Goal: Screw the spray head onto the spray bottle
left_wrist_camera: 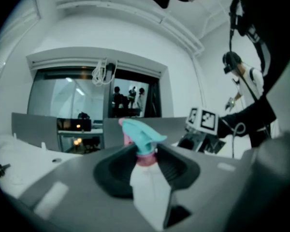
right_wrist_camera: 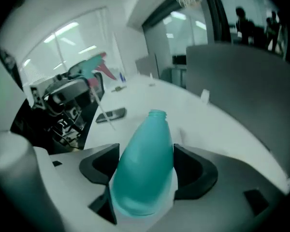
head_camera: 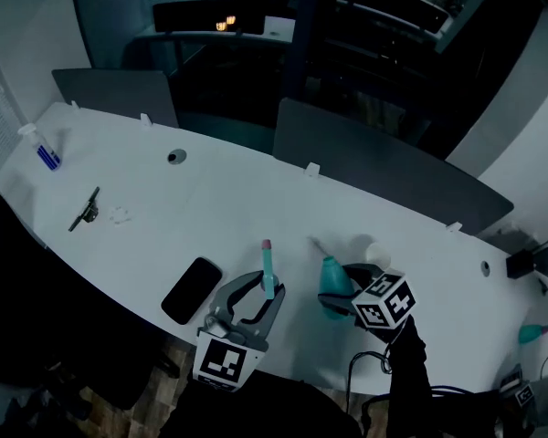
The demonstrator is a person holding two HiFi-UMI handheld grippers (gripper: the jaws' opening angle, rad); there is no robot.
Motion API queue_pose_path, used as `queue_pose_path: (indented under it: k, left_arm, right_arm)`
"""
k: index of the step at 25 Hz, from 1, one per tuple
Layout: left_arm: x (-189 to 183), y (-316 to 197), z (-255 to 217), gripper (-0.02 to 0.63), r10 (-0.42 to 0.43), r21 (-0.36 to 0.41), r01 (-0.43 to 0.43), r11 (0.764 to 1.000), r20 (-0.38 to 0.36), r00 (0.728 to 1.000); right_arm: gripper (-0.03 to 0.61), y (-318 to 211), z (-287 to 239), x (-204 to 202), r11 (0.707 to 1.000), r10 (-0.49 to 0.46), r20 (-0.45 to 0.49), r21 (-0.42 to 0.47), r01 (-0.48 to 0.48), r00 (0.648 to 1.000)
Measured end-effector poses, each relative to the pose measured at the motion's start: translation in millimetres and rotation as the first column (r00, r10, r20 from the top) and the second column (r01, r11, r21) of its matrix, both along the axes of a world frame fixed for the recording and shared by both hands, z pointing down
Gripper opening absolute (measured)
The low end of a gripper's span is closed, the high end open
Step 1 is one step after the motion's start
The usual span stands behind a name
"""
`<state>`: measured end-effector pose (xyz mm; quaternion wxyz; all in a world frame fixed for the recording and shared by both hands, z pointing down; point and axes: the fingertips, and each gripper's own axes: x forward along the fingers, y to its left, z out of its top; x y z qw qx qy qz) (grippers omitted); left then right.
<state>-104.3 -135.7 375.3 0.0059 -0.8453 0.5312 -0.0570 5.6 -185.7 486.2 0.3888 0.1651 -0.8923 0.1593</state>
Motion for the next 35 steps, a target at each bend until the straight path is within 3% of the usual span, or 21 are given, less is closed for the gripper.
queue_pose_path:
  k: [2,4,6,9,13,20,23,27,31,35]
  left_arm:
    - [2.2,-6.9,-7.2,0.135,0.01,0.01,-0.01,1.0,-0.015,1.0]
    - [6.4,-13.6,-18.6,0.135,0.015,0.022,-0.014,1.0,-0.063,0.998]
    - [12.7,-18.2,-29.8,0.135,0.029,0.029,-0.026,0.999,-0.111,0.993]
    - [27.4,-21.4,-39.4,0.135,0.072,0.037,-0.068,0.997,-0.133,0.988]
    - [46.6,-22.3,-44.2,0.135,0.115,0.029,-0.112,0.993,-0.15,0.982]
    - [62.1,-18.1,-50.6,0.135,0.169,0.029,-0.166,0.986,-0.179,0.969]
    - [65.4,-13.4,-70.5,0.135,0.2,0.048,-0.194,0.98,-0.251,0.947]
    - [77.0,-0.7,-97.6,0.135,0.278,0.078,-0.267,0.96,-0.319,0.906]
    - [91.5,7.1,-100.4,0.135,0.343,0.123,-0.321,0.939,-0.265,0.901]
    - [107.6,10.0,-66.2,0.135,0.348,0.011,-0.351,0.936,-0.177,0.921]
  right_arm:
    - [0.341,2.2,-28.4,-4.9,0.974,-0.003,0.17,0.225,-0.036,0.985]
    - [0.341,11.8,-44.2,-3.9,0.91,-0.007,0.314,0.397,-0.124,0.95]
    - [0.341,24.0,-49.0,0.2,0.843,0.021,0.422,0.48,-0.243,0.906]
    - [0.341,40.4,-30.2,2.2,0.8,0.085,0.454,0.499,-0.333,0.887]
    - [0.339,51.3,-2.3,0.9,0.807,0.138,0.432,0.473,-0.354,0.891]
    - [0.341,64.5,13.5,14.4,0.794,0.139,0.405,0.5,-0.346,0.904]
    - [0.339,69.1,17.0,10.3,0.795,0.121,0.362,0.523,-0.309,0.924]
    - [0.34,67.5,15.9,9.9,0.789,0.116,0.362,0.532,-0.308,0.925]
    - [0.341,68.2,16.8,11.0,0.788,0.121,0.364,0.53,-0.312,0.923]
    - [0.341,67.5,16.3,11.3,0.787,0.119,0.362,0.533,-0.31,0.924]
